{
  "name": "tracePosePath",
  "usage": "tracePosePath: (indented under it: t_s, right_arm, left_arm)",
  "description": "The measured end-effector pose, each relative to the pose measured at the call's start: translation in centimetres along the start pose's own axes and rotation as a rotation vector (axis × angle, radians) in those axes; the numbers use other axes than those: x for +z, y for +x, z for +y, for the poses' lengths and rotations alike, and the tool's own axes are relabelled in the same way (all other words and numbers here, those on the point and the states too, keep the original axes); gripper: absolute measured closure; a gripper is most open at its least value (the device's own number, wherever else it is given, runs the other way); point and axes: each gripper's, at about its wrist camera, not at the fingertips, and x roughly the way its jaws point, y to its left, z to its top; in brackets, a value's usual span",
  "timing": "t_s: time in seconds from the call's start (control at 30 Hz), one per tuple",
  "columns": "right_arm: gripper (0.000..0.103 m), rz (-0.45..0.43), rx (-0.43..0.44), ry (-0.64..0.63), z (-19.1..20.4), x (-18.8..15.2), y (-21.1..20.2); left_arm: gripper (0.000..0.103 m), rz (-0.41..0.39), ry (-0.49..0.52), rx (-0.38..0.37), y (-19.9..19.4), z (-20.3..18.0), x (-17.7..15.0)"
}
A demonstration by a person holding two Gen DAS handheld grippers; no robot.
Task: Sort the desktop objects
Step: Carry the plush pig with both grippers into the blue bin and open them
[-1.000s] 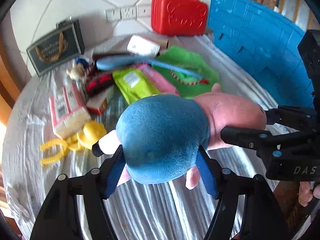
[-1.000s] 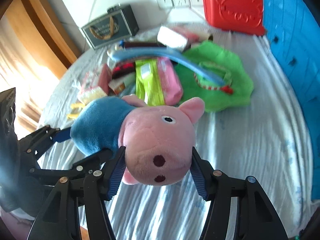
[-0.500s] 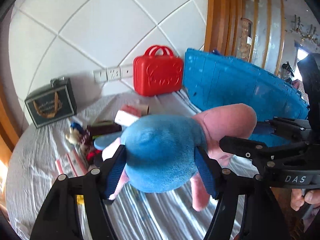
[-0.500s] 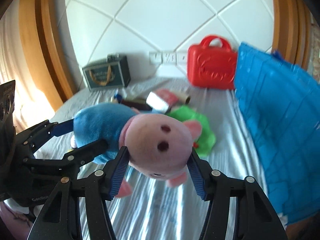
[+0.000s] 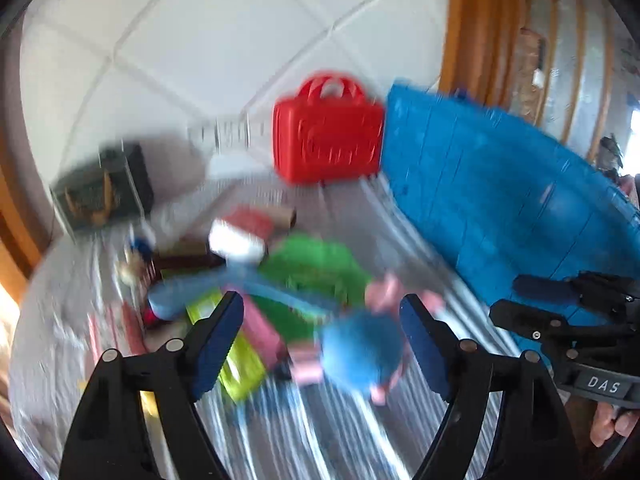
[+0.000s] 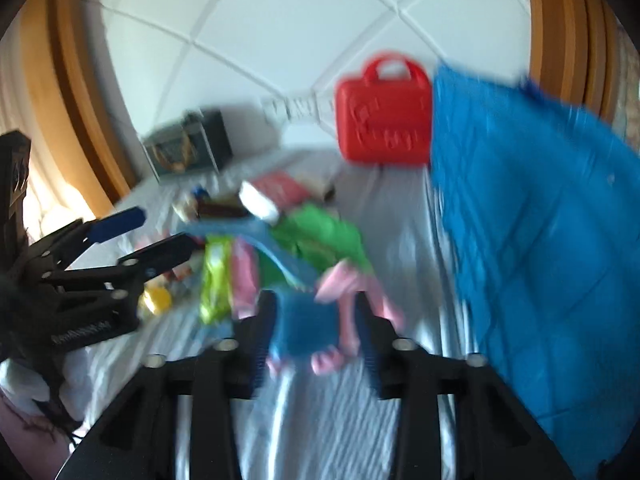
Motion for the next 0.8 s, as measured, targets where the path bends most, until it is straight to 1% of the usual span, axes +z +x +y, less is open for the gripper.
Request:
tracePosePath:
  t_s: [0.03, 0.1, 0.13, 0.2, 0.23, 0.27, 0.37, 0.43, 0.5, 0.57, 0.67, 0.7, 0.73, 0.8]
  right_arm:
    - [0.033, 0.023, 0.005, 0.009, -0.5, -0.5, 1.0]
    - [0.032, 0.067, 0.017, 0.022, -1.4, -1.5, 2.9]
    - [0.030, 0.105, 0.034, 0.030, -2.0, -2.1, 4.8]
    - [0.023, 0.116, 0.039, 0.028, -2.0, -2.3, 5.4]
    - [0.017, 0.131, 0.038, 0.026, -2.0, -2.5, 6.1]
    - [0.014, 0.141, 0.039, 0.026, -2.1, -2.8, 6.7]
    - [0.013, 0.177, 0.043, 0.056, -3.4, -3.5, 9.0]
    - [0.010, 0.200, 0.040, 0.062, -4.1, -3.8, 10.4]
    - [0.007, 0.226, 0.044, 0.063, -5.1, -3.8, 12.3]
    - [0.002, 0.232, 0.052, 0.067, -5.5, -3.8, 12.7]
    - [0.001, 0.257, 0.079, 0.086, -6.8, -4.0, 15.2]
    - [0.001, 0.257, 0.079, 0.086, -6.8, -4.0, 15.2]
    - [0.001, 0.262, 0.084, 0.088, -6.9, -4.0, 15.7]
    - [0.001, 0.274, 0.098, 0.098, -7.5, -4.2, 17.2]
  left_arm:
    - [0.023, 0.051, -0.028, -0.009, 1.3, 0.4, -0.8]
    - [0.023, 0.119, -0.066, 0.015, 3.3, 0.8, -2.6]
    - [0.023, 0.133, -0.066, 0.025, 3.9, 0.8, -3.2]
    - [0.023, 0.160, -0.069, 0.036, 4.9, 0.7, -4.4]
    - [0.023, 0.166, -0.070, 0.034, 5.3, 0.7, -4.8]
    - [0.023, 0.176, -0.073, 0.028, 5.8, 0.5, -5.2]
    - [0.023, 0.203, -0.068, 0.006, 7.5, -0.4, -6.3]
    - [0.023, 0.220, -0.060, -0.002, 8.7, -1.0, -6.9]
    - [0.023, 0.243, -0.056, -0.003, 10.1, -1.8, -7.4]
    - [0.023, 0.265, -0.052, 0.002, 11.7, -2.6, -7.8]
    - [0.023, 0.292, -0.038, 0.013, 13.9, -3.7, -8.4]
    - [0.019, 0.296, -0.035, 0.016, 14.4, -4.0, -8.5]
    - [0.012, 0.300, -0.026, 0.025, 15.0, -4.3, -8.6]
    - [0.007, 0.306, 0.008, 0.060, 16.0, -4.7, -8.9]
